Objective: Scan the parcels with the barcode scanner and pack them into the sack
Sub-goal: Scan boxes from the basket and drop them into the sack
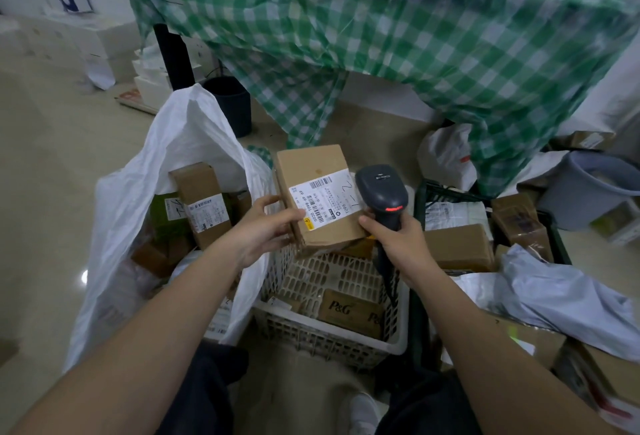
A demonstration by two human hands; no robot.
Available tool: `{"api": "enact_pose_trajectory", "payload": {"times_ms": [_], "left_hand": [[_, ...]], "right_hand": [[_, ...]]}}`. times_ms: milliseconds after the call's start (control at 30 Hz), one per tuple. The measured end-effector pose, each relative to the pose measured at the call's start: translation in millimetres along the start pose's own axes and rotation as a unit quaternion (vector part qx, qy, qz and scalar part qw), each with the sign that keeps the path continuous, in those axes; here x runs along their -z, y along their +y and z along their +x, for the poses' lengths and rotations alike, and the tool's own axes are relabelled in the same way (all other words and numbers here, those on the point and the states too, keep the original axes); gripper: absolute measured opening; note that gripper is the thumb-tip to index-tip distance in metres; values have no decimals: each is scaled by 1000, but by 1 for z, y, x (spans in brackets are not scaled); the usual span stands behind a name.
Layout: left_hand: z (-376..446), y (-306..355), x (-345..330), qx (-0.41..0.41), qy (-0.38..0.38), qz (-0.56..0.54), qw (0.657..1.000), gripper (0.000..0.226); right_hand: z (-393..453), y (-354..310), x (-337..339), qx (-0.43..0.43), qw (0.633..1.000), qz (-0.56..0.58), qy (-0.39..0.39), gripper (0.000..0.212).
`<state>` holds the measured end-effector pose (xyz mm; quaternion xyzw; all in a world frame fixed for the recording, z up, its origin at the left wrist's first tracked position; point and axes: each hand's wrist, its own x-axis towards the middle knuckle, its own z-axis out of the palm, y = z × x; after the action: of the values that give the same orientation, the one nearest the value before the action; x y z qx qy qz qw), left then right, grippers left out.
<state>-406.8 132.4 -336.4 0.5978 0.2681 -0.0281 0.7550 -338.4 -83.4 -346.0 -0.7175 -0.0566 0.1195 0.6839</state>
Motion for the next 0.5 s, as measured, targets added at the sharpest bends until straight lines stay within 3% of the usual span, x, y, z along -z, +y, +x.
{"api": "enact_pose_trajectory", "payload": {"times_ms": [133,500], "left_hand": [[4,-4,3,-20,20,51,998,86],[18,-12,6,-68,55,91,992,96]], "right_hand": [[-2,1,5,-6,995,-98,-22,15],[-19,-2,26,-36,981,-165,-94,17]]}}
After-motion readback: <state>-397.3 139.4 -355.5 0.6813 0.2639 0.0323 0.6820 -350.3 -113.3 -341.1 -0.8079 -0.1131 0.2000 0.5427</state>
